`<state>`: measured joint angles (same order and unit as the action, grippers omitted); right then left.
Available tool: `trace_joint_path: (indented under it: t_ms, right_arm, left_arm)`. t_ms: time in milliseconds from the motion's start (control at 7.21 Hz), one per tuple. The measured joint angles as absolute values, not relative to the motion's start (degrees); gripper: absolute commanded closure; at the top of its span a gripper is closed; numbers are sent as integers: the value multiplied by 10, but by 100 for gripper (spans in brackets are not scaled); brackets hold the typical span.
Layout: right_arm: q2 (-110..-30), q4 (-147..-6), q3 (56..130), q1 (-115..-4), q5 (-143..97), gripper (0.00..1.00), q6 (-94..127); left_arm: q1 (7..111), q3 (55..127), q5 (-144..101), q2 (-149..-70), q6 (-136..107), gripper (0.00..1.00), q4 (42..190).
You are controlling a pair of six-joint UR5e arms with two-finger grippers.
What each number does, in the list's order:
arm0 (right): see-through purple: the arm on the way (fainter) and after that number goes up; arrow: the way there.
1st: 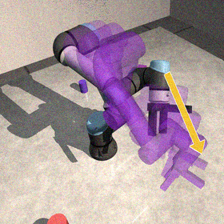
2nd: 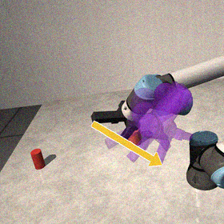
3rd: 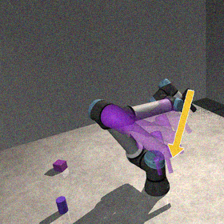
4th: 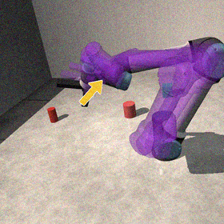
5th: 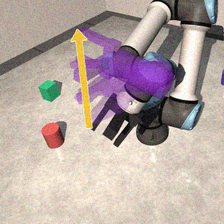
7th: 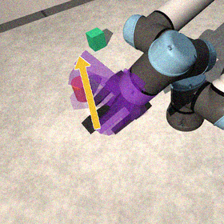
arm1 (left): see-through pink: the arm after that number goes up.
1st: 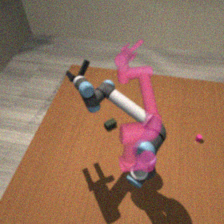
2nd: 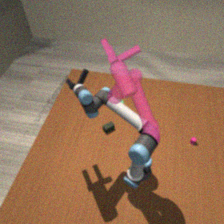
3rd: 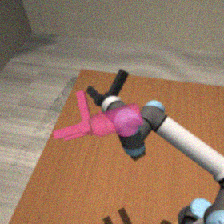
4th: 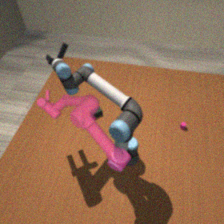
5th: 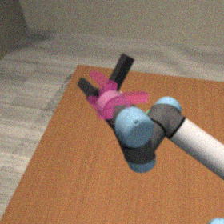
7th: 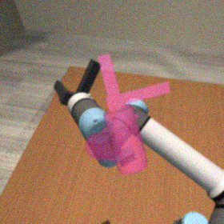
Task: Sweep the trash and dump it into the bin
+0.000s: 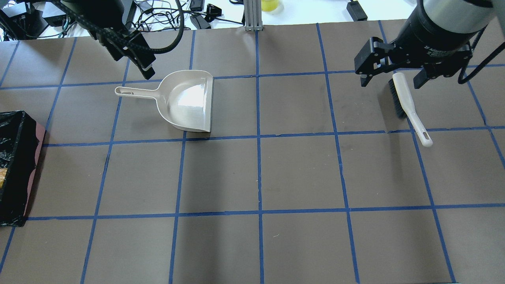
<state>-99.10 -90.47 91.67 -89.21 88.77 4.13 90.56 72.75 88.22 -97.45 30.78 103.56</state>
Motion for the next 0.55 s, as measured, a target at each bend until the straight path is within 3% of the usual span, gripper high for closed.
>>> trace_joint_path:
  t_ms: [554]
  right_arm:
    - [-989, -906, 917, -892, 888, 0, 41]
  left_arm:
    - [893, 768, 879, -937, 159, 0, 1000]
